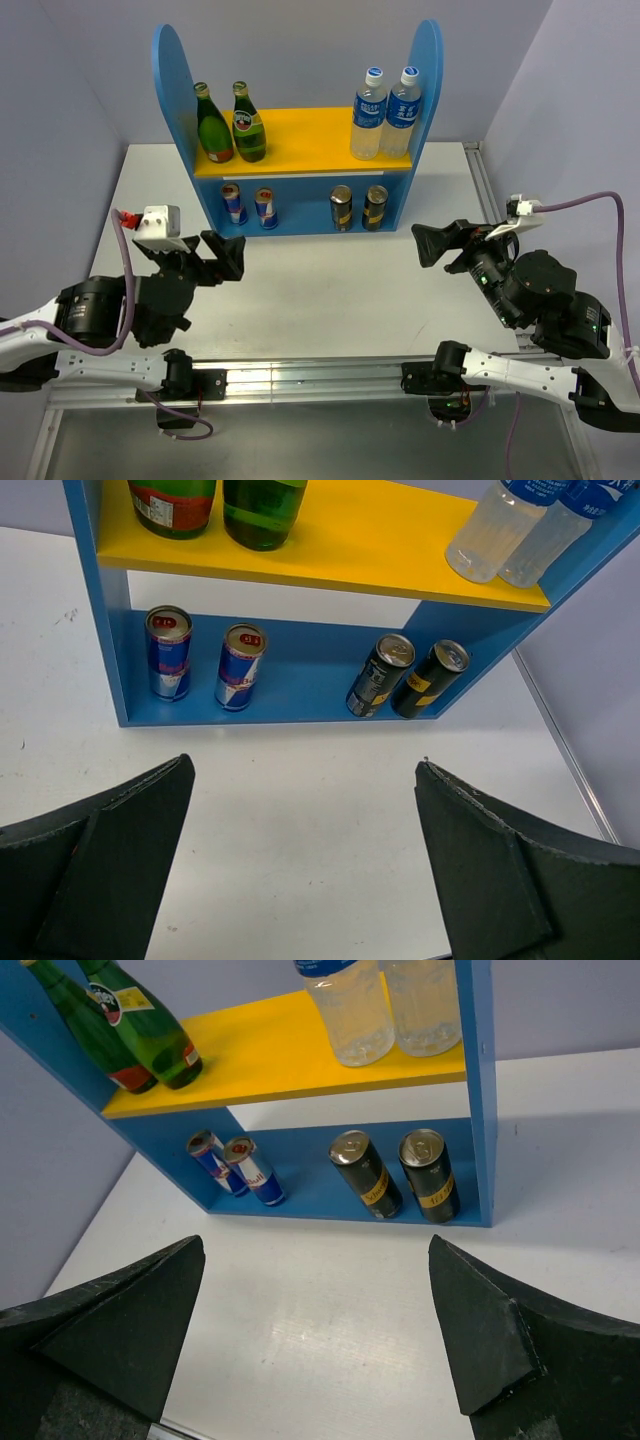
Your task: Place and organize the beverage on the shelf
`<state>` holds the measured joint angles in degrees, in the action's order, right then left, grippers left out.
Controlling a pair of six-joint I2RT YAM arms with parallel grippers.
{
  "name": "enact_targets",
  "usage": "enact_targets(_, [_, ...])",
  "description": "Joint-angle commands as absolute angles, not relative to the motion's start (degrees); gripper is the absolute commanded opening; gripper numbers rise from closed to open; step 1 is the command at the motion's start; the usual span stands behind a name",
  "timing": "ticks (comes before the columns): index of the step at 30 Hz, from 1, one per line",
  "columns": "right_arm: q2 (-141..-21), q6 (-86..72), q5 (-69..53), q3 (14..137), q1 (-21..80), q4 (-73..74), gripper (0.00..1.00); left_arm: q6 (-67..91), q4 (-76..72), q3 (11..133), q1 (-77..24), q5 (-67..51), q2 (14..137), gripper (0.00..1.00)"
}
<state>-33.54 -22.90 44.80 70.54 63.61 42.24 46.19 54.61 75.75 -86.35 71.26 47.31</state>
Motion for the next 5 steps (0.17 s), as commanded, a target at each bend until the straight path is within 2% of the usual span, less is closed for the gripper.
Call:
enact_targets(1, [-33.92, -22.59, 45.62, 70.4, 63.9, 41.31, 1.0, 45.53, 53.52, 75.24, -86.66, 72.16, 46.67, 0.99])
enact_targets(5, [-34.46, -21.89, 46.59, 69.97, 63.9, 39.83, 1.0, 45.79, 53.7, 74.8, -86.66, 72.51, 46.5, 0.99])
